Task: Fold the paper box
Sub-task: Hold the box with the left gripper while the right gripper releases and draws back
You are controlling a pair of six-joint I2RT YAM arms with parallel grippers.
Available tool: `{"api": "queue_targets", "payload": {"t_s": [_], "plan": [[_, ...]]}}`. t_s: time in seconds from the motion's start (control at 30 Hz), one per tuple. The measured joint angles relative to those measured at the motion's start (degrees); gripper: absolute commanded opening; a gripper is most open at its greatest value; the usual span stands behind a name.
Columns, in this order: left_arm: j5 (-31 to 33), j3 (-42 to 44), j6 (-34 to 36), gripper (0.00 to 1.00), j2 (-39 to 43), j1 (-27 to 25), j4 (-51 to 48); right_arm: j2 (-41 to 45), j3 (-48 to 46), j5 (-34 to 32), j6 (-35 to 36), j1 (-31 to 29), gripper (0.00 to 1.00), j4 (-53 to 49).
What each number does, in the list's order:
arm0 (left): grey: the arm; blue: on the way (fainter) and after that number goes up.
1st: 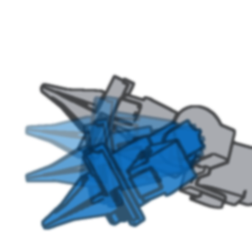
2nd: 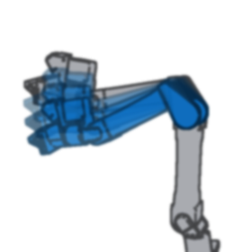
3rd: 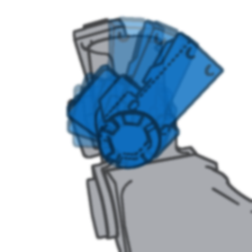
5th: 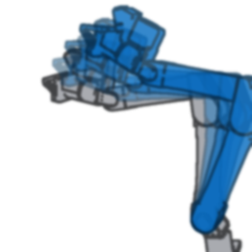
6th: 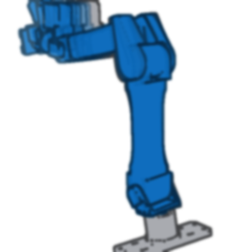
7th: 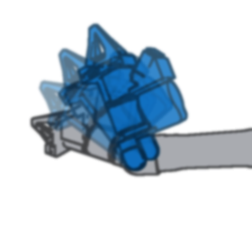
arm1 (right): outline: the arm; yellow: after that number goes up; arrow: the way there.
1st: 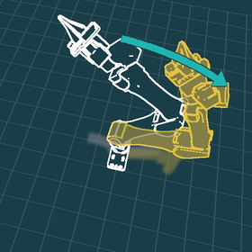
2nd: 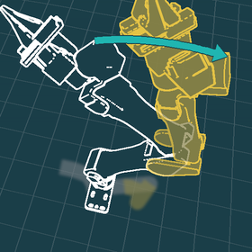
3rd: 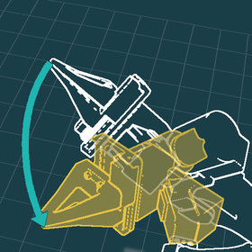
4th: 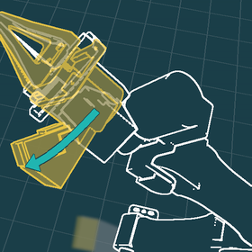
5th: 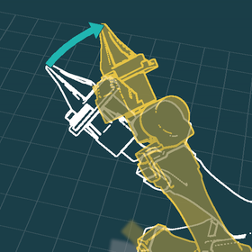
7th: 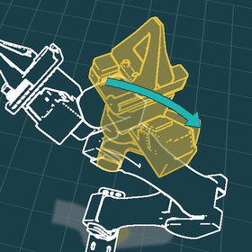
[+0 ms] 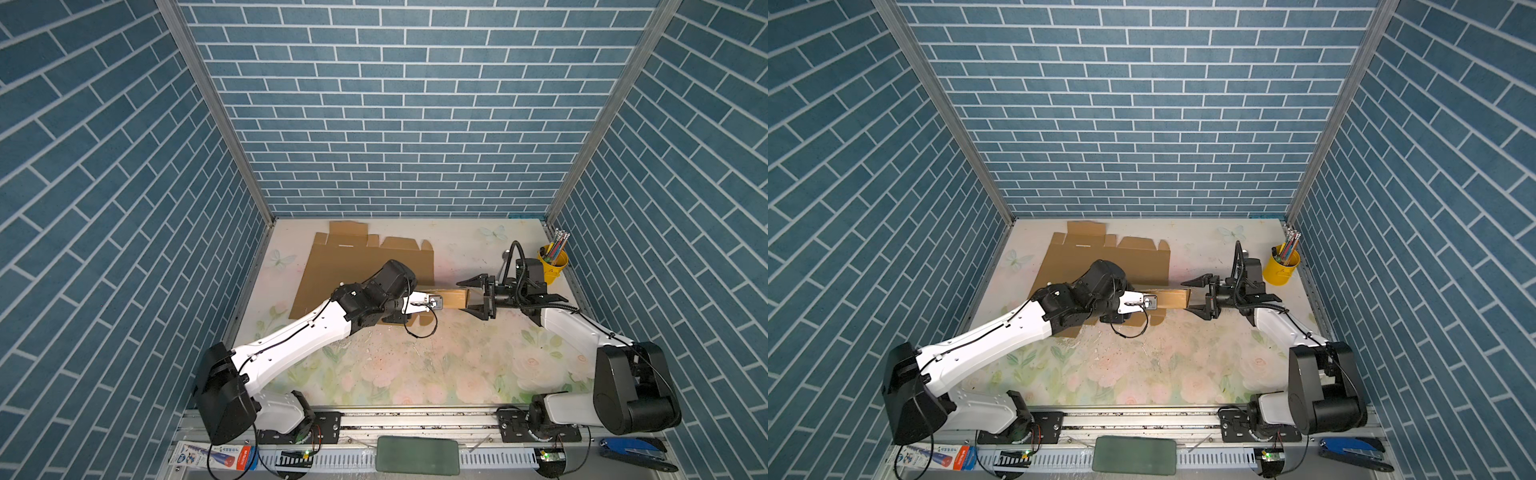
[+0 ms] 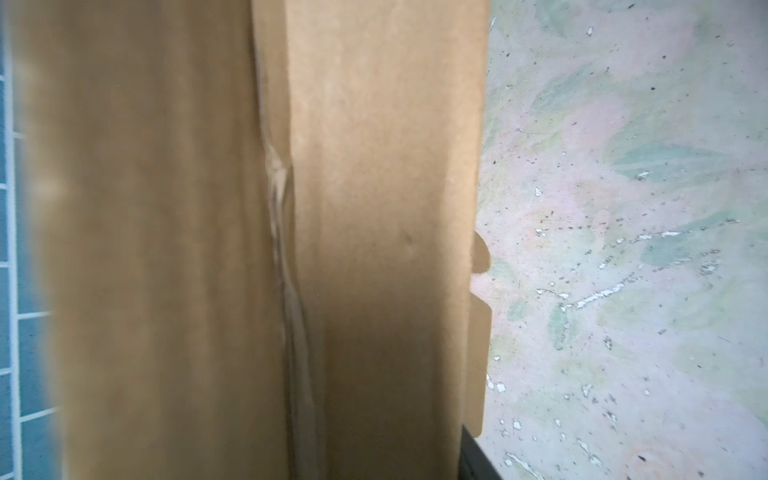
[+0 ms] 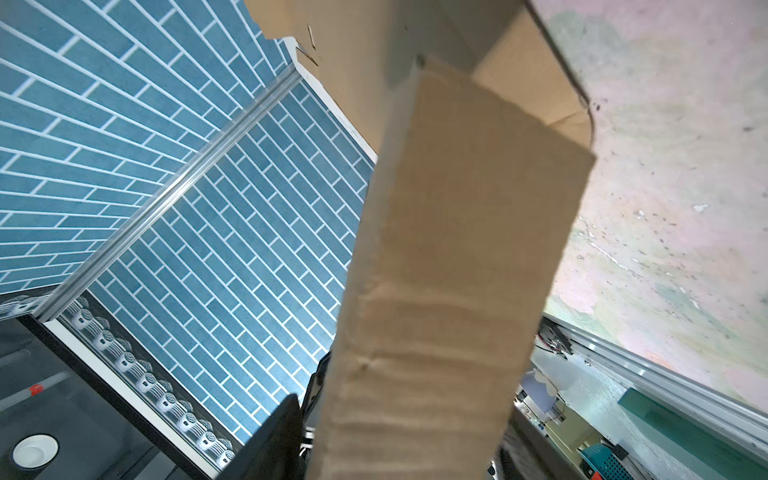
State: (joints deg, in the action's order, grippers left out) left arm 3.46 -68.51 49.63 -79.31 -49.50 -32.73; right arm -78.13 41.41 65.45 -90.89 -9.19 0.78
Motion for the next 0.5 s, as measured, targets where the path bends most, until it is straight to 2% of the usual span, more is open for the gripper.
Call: {"api": "queue_targets", "payload": {"t_s": [0.13,0.2,0.33,0.5], "plan": [[-2.3,-5.0,-2.2,0.38,-3.2,1.7,-7.2,0.3,1.6,-1.0,4.3,4.4,0.73,-1.2],[-4.1,-7.5,-3.3,0.38,-5.4,2.5,-11.2,1.3,3.2,-2.6,8.9,6.4,0.75,-3.1],[-7.7,-12.8,-5.0,0.38,-10.3,4.3,-17.4,7.5,4.9,-7.7,22.9,8.8,0.76,-9.0],[-10.9,-18.1,-6.3,0.38,-16.0,6.0,-21.7,20.7,4.5,-13.3,41.1,9.1,0.77,-13.9]]}}
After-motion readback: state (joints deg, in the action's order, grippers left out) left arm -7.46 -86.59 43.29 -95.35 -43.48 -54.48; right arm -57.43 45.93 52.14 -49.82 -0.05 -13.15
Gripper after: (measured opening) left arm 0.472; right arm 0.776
